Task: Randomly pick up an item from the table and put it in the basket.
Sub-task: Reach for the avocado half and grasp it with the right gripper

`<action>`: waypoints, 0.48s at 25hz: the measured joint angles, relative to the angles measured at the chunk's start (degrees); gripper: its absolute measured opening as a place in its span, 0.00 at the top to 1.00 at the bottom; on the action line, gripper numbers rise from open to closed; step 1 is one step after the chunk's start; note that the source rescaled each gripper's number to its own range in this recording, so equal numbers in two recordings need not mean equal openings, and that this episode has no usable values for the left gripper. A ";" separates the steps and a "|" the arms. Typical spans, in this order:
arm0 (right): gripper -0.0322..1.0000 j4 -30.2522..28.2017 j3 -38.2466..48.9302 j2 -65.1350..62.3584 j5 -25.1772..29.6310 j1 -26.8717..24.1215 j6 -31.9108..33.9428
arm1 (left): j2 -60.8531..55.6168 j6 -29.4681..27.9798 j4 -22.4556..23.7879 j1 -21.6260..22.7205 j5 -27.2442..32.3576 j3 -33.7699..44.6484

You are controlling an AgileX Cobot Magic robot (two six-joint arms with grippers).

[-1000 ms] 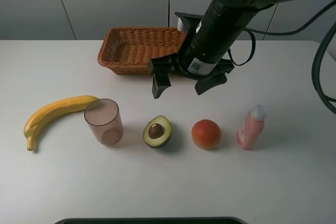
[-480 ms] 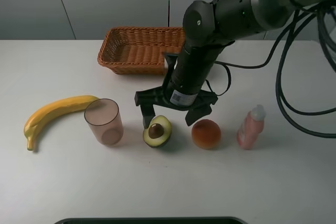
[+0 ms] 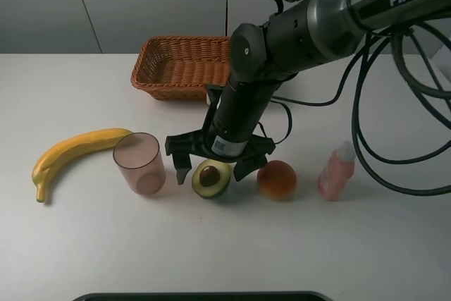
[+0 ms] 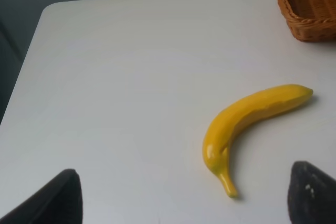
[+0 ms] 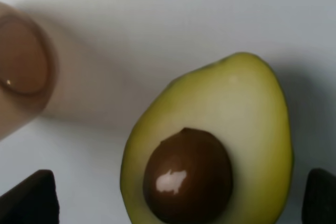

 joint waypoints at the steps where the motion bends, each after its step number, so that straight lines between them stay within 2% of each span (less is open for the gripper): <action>1: 0.00 0.00 0.00 0.30 -0.25 0.00 0.00 | 0.00 0.00 0.00 0.00 0.00 0.00; 12: 0.00 2.64 0.00 2.70 -1.64 0.00 -1.34 | 0.00 0.00 0.00 0.00 0.00 0.00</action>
